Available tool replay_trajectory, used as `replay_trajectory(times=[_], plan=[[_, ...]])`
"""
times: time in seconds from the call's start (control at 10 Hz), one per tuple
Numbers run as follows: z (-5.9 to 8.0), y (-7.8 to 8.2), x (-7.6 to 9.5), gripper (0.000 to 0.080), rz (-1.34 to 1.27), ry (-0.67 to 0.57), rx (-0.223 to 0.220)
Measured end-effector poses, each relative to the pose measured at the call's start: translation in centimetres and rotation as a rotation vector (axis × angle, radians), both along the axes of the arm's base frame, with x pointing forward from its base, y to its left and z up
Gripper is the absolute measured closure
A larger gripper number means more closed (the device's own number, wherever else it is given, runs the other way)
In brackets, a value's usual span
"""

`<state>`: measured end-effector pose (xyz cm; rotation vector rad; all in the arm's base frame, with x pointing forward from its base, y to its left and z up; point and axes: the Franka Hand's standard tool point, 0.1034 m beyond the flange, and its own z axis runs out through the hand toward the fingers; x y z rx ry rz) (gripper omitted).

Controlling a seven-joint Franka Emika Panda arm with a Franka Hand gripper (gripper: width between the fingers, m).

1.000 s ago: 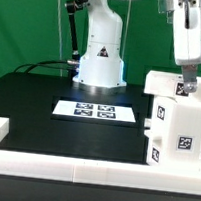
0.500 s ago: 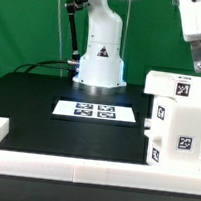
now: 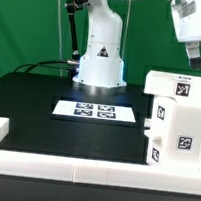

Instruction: Assemble cabinet

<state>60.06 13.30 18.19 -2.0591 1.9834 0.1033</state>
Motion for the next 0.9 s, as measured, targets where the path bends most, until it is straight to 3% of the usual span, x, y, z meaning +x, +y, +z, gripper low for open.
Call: replay_trajectory(times=[0.4,0.9], plan=[[0.03,0.06,0.11,0.0002,0.579,-0.154,-0.088],[-0.03,-0.06,0.12,0.0002,0.868,-0.228,-0.131]])
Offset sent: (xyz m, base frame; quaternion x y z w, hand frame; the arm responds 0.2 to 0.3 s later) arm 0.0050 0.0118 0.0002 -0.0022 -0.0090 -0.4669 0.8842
